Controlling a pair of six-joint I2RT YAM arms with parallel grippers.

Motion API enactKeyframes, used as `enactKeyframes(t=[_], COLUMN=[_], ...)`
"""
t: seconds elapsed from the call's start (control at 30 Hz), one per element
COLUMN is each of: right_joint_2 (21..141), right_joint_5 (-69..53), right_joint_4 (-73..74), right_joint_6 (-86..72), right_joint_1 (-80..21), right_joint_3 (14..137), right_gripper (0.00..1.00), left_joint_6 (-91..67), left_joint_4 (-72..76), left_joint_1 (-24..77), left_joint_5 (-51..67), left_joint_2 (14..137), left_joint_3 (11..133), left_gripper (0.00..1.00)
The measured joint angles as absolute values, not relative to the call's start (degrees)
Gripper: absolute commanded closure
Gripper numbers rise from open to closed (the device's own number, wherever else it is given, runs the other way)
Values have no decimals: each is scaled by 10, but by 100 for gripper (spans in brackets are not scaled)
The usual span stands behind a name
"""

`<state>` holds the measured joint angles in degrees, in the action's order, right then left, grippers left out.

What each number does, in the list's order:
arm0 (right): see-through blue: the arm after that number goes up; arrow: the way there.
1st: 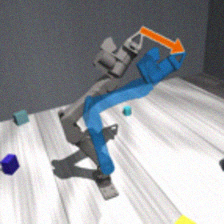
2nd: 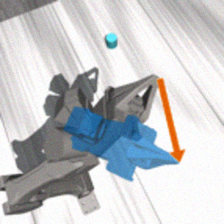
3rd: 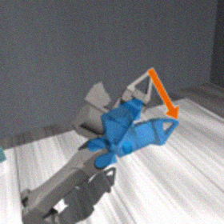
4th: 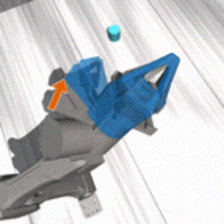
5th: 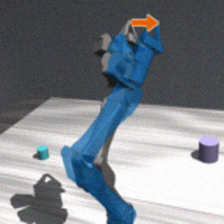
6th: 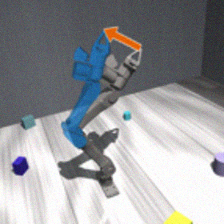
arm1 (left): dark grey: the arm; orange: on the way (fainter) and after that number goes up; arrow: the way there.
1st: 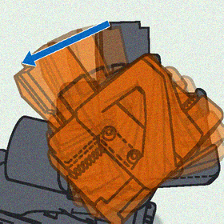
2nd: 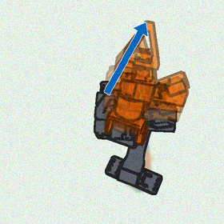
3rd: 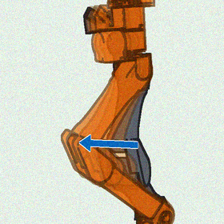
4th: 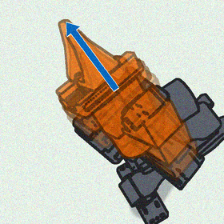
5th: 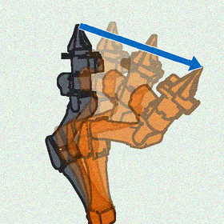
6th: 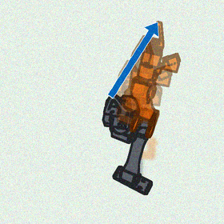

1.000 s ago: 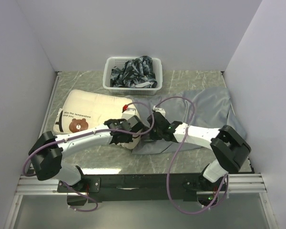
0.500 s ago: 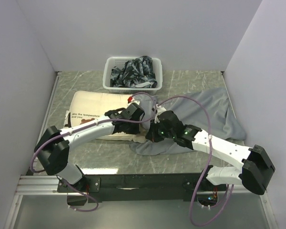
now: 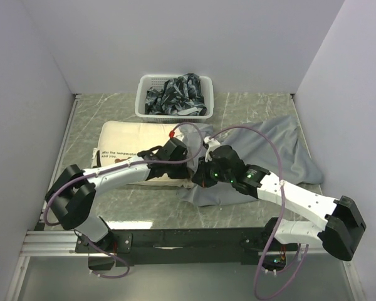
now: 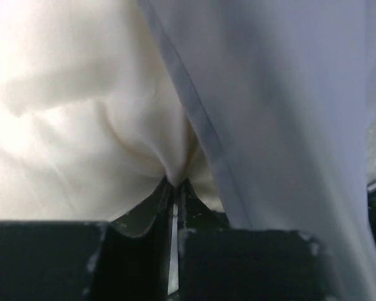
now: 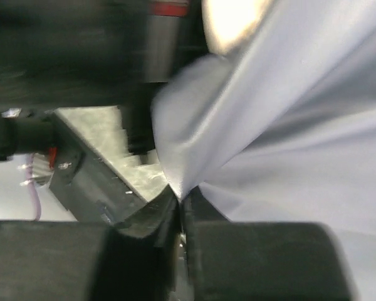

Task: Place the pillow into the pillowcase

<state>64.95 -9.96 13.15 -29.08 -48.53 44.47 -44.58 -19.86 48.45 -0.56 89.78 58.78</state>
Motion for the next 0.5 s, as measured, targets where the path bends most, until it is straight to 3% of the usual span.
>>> enactKeyframes(t=[0.07, 0.1, 0.13, 0.23, 0.33, 0.5], right_joint_2=[665, 674, 688, 713, 718, 699], right_joint_5=[-77, -62, -33, 34, 92, 141], right_joint_4=[138, 145, 159, 194, 230, 273], right_joint_6=[-297, -299, -304, -314, -321, -328], right_joint_1=[-481, -479, -477, -473, -472, -474], right_joint_3=[446, 447, 450, 451, 451, 459], right_gripper=[71, 67, 63, 53, 48, 46], left_joint_6=[-453, -457, -463, -478, -497, -528], left_joint_4=[-187, -185, -184, -191, -208, -262], left_joint_1=[484, 484, 484, 484, 484, 477], left_joint_5=[-2, 0, -2, -13, -38, -103], left_joint_2=[880, 867, 850, 800, 750, 672], left_joint_3=[570, 559, 548, 521, 500, 488], left_gripper=[73, 58, 50, 36, 25, 16])
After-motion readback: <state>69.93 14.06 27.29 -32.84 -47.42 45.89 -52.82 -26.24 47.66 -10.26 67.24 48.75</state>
